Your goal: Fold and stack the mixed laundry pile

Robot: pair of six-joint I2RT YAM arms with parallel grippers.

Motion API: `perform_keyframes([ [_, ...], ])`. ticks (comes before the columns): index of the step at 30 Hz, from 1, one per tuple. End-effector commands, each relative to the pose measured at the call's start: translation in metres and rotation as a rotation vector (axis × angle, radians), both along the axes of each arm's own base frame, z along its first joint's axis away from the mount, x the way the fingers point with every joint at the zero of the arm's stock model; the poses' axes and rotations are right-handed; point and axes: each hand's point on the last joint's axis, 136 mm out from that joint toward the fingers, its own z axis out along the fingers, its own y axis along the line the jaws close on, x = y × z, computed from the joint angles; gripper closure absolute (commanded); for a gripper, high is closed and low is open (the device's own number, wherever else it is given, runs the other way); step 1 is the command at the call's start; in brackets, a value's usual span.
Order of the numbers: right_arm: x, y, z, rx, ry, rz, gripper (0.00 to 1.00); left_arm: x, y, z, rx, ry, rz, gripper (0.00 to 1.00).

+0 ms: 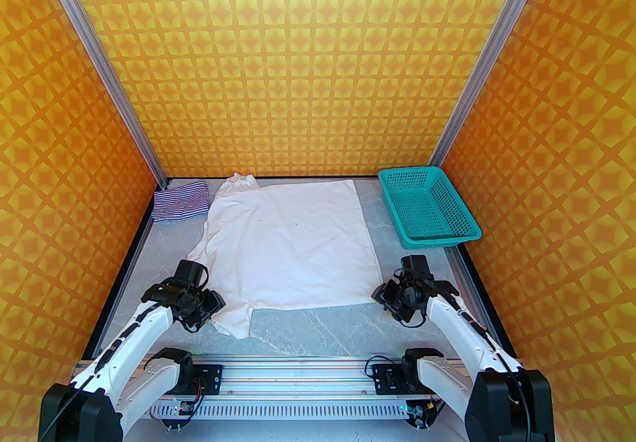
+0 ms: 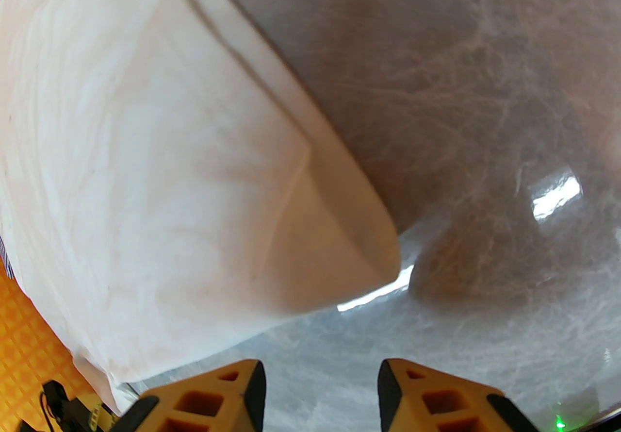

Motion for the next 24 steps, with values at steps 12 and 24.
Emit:
perform_keyframes([
  [12,0.053,-0.017,0.011,-0.093,-0.134,-0.028,1.0,0.028,0.003,0.06,0.046,-0.264,-0.094,1.0],
  [24,0.063,-0.016,0.061,-0.107,-0.223,0.016,1.0,0.032,0.018,0.121,0.123,-0.41,-0.073,1.0],
])
